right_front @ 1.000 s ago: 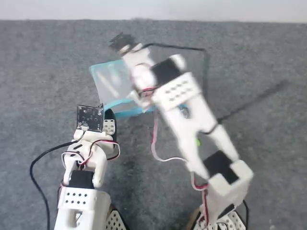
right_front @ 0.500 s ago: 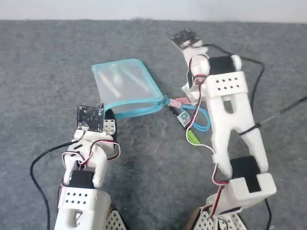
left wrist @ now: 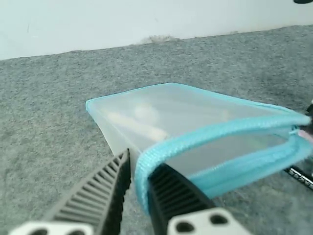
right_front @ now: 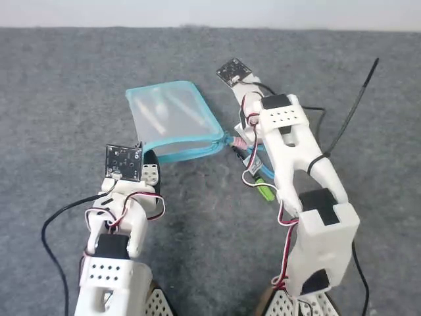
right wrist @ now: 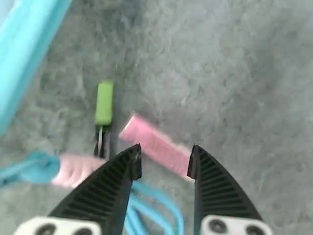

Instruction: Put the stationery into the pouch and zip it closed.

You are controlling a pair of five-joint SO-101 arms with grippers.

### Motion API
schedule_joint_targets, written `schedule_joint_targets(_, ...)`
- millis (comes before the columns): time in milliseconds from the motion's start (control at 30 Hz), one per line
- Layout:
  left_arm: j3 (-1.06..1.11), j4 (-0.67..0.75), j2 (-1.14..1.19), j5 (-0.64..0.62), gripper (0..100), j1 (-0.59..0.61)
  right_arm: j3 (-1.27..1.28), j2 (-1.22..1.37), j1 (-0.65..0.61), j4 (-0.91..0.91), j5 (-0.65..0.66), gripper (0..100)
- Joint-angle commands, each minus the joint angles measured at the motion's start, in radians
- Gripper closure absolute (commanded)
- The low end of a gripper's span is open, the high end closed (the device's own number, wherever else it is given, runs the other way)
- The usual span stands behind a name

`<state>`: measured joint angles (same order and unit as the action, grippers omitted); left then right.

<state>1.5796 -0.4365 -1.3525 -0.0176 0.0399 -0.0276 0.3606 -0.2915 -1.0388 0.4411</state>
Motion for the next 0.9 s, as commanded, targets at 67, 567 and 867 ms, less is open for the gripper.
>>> schedule_joint_targets(67, -0.013, 0.028, 0.012, 0.006, 99, -0.008, -0.003, -0.079, -0.015, -0.22, 0.044, 83.4)
schedule_joint_targets(567, -0.013, 0.026, 0.014, 0.006, 99, -0.008, 0.002, -0.156, -0.004, -0.17, 0.189, 79.9)
schedule_joint_targets(867, -0.013, 0.026, 0.014, 0.006, 99, -0.008, 0.002, -0.021, 0.048, -0.028, 0.327, 76.1)
